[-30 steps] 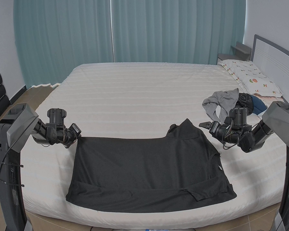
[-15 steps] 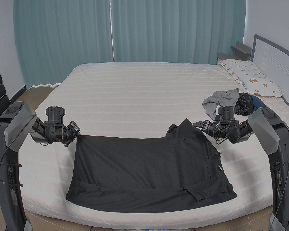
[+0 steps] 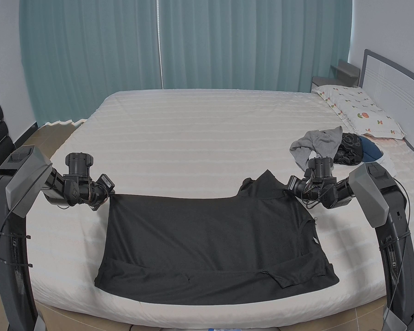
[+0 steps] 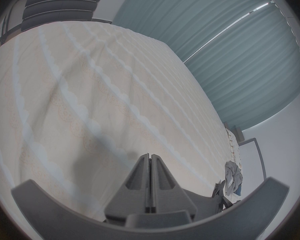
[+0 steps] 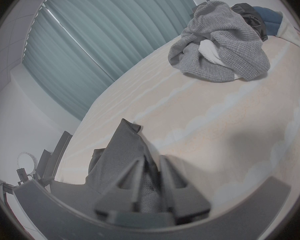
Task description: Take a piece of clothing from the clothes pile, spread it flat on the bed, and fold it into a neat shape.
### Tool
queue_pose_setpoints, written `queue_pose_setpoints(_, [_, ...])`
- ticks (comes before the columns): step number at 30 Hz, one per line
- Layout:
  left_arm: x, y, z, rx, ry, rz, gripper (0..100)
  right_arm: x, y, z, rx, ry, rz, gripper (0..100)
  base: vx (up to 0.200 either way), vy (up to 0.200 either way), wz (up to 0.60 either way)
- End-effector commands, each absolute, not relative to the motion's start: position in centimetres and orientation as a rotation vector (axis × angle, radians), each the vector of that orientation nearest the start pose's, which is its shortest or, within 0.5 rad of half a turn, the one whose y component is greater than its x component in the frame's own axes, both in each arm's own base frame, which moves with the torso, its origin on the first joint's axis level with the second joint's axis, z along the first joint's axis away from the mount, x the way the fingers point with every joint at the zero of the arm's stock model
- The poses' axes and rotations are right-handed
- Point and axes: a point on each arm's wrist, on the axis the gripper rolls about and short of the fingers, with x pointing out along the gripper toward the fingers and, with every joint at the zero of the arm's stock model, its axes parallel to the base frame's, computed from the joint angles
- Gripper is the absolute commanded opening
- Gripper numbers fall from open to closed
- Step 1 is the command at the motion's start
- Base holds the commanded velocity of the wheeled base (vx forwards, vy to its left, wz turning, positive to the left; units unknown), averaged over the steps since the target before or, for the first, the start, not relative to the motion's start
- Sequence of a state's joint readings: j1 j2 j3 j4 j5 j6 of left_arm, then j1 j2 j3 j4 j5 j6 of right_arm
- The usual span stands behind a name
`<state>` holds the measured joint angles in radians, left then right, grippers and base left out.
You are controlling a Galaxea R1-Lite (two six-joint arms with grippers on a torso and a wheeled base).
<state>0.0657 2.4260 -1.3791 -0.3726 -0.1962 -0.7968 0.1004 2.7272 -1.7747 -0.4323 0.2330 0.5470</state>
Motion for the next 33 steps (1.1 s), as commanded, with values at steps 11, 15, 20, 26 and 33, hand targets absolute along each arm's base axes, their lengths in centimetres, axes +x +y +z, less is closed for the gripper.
queue_pose_setpoints(11, [44.5, 3.0, 4.6, -0.862, 0.652, 0.147, 0, 50.2, 4.3, 3.6, 0.617, 0.460, 0.189, 0, 0.000, 0.000, 0.00])
queue_pose_setpoints(15, [44.5, 3.1, 4.7, -0.862, 0.648, 0.149, 0, 49.7, 3.5, 3.9, 0.621, 0.435, 0.177, 0, 0.000, 0.000, 0.00])
queue_pose_setpoints(20, [44.5, 3.5, 4.7, -0.864, 0.645, 0.156, 0, 49.2, 3.4, 4.4, 0.629, 0.419, 0.179, 0, 0.000, 0.000, 0.00])
queue_pose_setpoints(26, [44.4, 3.5, 5.1, -0.868, 0.638, 0.152, 0, 49.0, 3.4, 4.8, 0.646, 0.369, 0.185, 0, 0.000, 0.000, 0.00])
queue_pose_setpoints(33, [44.4, 3.6, 5.0, -0.871, 0.642, 0.150, 0, 48.3, 3.3, 3.8, 0.657, 0.406, 0.177, 0, 0.000, 0.000, 0.00])
